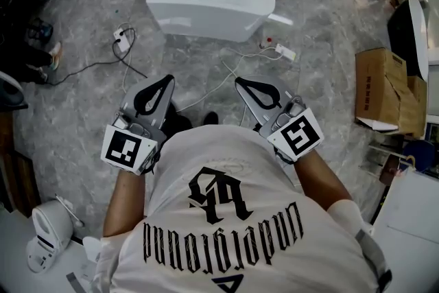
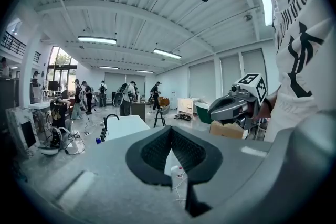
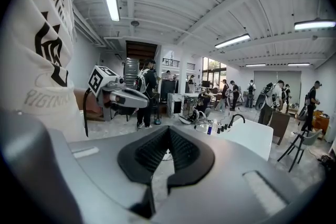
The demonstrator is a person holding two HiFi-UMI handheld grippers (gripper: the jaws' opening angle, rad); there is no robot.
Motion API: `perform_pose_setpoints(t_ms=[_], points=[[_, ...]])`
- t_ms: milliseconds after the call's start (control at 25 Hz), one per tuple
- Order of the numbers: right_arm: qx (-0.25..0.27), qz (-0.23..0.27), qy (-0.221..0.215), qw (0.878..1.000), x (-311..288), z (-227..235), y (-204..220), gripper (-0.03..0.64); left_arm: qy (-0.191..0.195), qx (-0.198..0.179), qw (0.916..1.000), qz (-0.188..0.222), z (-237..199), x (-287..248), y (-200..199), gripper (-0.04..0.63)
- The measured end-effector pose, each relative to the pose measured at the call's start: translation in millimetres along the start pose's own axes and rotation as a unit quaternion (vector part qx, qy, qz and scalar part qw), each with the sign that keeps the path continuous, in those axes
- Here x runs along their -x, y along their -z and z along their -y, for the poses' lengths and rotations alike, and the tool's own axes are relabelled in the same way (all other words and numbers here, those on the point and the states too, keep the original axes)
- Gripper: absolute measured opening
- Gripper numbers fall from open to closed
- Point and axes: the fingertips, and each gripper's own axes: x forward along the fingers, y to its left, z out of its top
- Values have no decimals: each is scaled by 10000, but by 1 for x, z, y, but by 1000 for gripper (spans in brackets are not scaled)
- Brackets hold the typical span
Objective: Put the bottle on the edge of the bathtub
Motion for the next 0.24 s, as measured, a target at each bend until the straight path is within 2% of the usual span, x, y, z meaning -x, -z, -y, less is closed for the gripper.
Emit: perform_pose_setpoints(t_ms=[240], points=[[-19,26,5,10000,-3,9,1,2,21,44,10000,-74,-2,-9,4,6]])
